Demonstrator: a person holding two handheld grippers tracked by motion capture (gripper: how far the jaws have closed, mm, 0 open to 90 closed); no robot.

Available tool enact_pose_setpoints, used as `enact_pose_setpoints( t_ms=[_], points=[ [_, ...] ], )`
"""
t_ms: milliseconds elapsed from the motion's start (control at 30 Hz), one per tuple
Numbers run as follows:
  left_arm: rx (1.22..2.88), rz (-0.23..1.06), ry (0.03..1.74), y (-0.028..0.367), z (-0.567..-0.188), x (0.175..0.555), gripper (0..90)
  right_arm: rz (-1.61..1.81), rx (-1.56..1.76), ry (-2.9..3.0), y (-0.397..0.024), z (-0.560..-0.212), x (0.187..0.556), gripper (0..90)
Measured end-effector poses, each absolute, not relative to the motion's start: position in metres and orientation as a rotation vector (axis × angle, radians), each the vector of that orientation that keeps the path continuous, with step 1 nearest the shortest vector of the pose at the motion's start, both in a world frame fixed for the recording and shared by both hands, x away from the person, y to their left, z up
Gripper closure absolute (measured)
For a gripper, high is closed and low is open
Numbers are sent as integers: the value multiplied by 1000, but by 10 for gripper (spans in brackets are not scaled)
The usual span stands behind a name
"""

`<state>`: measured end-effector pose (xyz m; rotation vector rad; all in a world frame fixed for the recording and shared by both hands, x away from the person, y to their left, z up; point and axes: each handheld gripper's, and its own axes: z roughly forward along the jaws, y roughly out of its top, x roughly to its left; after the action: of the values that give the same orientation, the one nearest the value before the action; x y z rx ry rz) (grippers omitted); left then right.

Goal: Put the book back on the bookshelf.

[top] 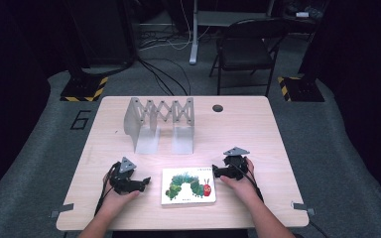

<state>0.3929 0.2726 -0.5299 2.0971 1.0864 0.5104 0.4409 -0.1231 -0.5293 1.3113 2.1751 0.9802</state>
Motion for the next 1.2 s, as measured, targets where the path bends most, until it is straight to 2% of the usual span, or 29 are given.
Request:
enact_pose_setpoints(
  t_ms=[467, 833, 933, 1000, 1200],
  points=[
    [2105, 500, 1093, 273, -529, 392, 150, 962, 1333, 2164, -122, -529, 439, 123],
    [2076, 509, 1106, 272, -530, 392, 174, 948, 1354, 2185, -121, -525, 439, 164],
    [2082, 508, 1098, 272, -528, 391, 214, 929, 1358, 2210, -120, -522, 439, 223],
    [2083, 514, 1096, 271, -528, 391, 247, 922, 1359, 2222, -119, -520, 438, 317],
    [2084, 505, 1100, 273, -527, 390, 277, 918, 1353, 2234, -119, -518, 439, 382]
  ],
)
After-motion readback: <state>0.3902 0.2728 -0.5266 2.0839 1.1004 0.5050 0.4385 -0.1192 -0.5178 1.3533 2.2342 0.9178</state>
